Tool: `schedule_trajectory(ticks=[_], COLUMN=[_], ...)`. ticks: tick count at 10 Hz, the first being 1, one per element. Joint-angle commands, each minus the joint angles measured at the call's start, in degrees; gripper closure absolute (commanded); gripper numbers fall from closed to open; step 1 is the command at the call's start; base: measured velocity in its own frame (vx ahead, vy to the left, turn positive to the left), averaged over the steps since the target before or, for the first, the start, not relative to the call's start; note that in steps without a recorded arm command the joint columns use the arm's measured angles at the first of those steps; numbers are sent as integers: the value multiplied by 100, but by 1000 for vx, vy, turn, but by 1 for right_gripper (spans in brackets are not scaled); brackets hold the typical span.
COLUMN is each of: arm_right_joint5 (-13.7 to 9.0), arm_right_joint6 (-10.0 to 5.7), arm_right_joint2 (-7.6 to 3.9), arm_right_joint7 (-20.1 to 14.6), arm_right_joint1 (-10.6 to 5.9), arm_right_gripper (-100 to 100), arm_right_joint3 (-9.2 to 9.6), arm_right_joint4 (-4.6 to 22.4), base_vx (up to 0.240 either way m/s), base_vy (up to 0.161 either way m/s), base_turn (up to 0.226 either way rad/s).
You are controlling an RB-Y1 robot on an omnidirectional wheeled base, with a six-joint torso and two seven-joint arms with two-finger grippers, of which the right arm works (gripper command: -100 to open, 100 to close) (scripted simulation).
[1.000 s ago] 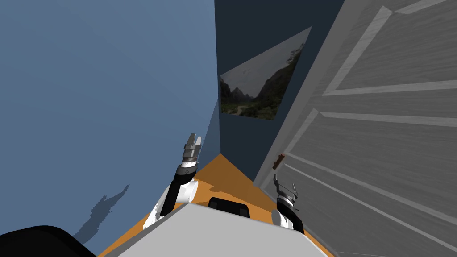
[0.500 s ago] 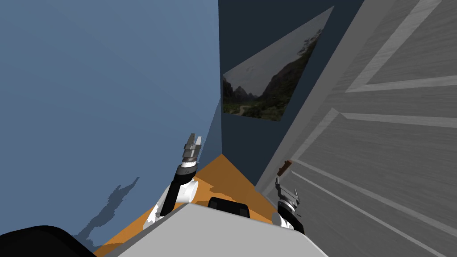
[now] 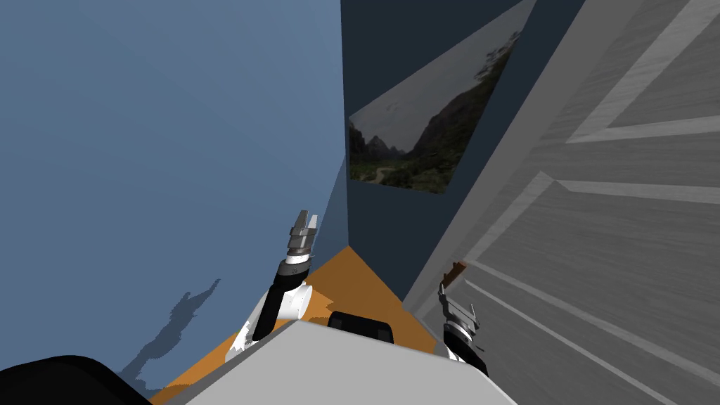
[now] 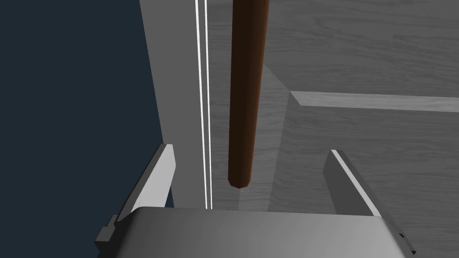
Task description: Pull the door open
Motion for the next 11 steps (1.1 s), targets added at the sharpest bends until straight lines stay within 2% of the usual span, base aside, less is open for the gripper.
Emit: schedule_trajectory(ticks=[1,4,7,8,9,10,11], arm_right_joint5=[10,29,52,58,55,55,55], arm_right_joint6=[-44,-126,-231,-253,-230,-230,-230], arm_right_joint2=[-144,-367,-653,-714,-657,-657,-657], arm_right_joint7=[-213,-525,-928,-1014,-927,-927,-927], arm_right_joint1=[43,97,168,183,188,188,188], arm_right_gripper=[-100,-100,-100,-100,-100,100,100], arm_right_joint3=[33,85,152,167,159,159,159], arm_right_joint4=[97,276,507,557,498,498,498], base_vx=[197,159,165,176,53,-21,-25], base_vy=[-21,-47,-39,-16,14,11,-5], base_turn=[-25,-14,-21,-12,-42,40,-14])
